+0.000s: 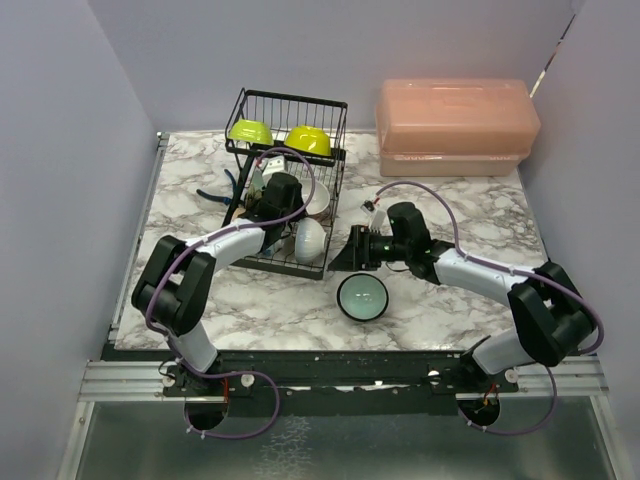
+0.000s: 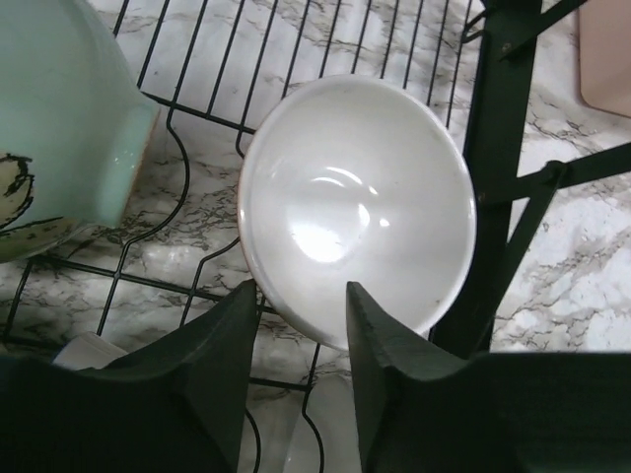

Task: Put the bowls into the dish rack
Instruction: Pick up the bowl from the dish rack.

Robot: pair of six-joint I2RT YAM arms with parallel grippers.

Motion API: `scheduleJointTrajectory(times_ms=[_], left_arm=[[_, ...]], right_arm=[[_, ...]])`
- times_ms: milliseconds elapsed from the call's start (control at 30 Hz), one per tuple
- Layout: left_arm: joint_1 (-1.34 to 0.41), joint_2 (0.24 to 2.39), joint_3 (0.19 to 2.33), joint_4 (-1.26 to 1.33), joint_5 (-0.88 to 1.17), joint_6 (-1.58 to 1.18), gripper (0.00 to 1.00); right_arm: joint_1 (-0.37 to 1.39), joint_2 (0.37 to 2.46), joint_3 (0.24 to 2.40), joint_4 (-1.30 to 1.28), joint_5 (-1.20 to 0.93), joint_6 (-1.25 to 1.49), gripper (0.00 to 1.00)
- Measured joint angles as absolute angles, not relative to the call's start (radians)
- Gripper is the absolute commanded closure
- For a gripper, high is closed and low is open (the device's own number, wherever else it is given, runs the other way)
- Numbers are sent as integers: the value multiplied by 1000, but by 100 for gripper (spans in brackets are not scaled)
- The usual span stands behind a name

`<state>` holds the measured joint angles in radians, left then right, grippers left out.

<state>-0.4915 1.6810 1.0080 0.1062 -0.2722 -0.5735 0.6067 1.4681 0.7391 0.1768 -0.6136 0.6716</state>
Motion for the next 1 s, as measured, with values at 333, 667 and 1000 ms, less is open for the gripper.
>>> scheduleJointTrajectory(times_ms=[333,667,1000], left_arm=[[-483,1697,1009,96,-335,-606,100],[-435,1586,917,146,-339,-699,100],[-405,1475,841,189,-248,-770,100]], right_arm=[[607,1419,755,115,-578,646,35],[607,1406,806,84,-511,644,9],[588,1407,884,133,-484,691,2]])
